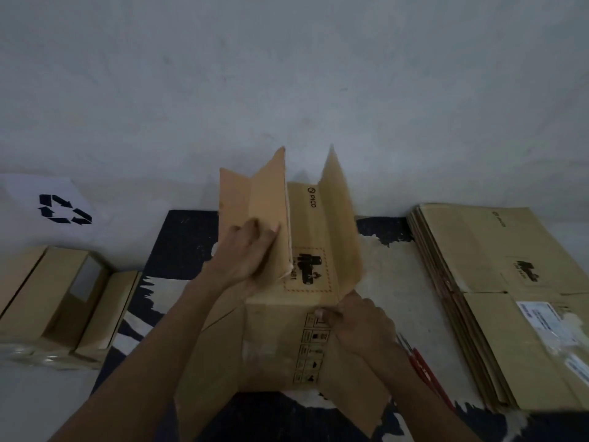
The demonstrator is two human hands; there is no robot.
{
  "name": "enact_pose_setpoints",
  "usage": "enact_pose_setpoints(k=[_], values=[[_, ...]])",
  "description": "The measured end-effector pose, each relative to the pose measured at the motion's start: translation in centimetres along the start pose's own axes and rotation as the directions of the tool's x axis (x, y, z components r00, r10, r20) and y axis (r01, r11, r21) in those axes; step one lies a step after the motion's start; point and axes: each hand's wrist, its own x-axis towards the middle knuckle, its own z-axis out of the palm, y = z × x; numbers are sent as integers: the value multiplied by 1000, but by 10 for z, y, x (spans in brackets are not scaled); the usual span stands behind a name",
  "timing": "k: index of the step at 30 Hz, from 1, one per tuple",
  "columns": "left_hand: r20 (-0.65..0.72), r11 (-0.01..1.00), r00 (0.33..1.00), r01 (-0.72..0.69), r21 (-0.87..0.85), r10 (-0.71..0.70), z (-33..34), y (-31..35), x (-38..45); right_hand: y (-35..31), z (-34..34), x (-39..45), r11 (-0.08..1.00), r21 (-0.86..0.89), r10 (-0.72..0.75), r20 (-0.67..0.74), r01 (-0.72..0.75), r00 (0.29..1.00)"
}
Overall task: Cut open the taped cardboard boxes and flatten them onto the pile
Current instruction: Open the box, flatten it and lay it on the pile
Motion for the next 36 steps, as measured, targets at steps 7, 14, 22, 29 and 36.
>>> enact_pose_setpoints(k=[7, 14, 22, 29, 36], values=[[32, 1000, 999, 24, 16, -24, 18, -6, -25, 10, 0, 27, 947, 313, -24, -132, 65, 991], [-60, 978, 976, 209, 15, -208, 18, 23, 3, 10, 7, 60, 525, 816, 294, -441, 243, 848], [-189, 886, 880, 456, 82, -435, 44, -51, 36, 67, 69, 109, 379, 925, 560, -209, -23, 802], [-290, 812, 772, 582, -33, -565, 68, -110, 22, 81, 100, 85, 690, 720, 486, -381, -77, 787], [-307, 796, 846, 521, 309, -435, 101, -148, -12, 84, 166, 52, 991, -56, 110, -133, -118, 985]])
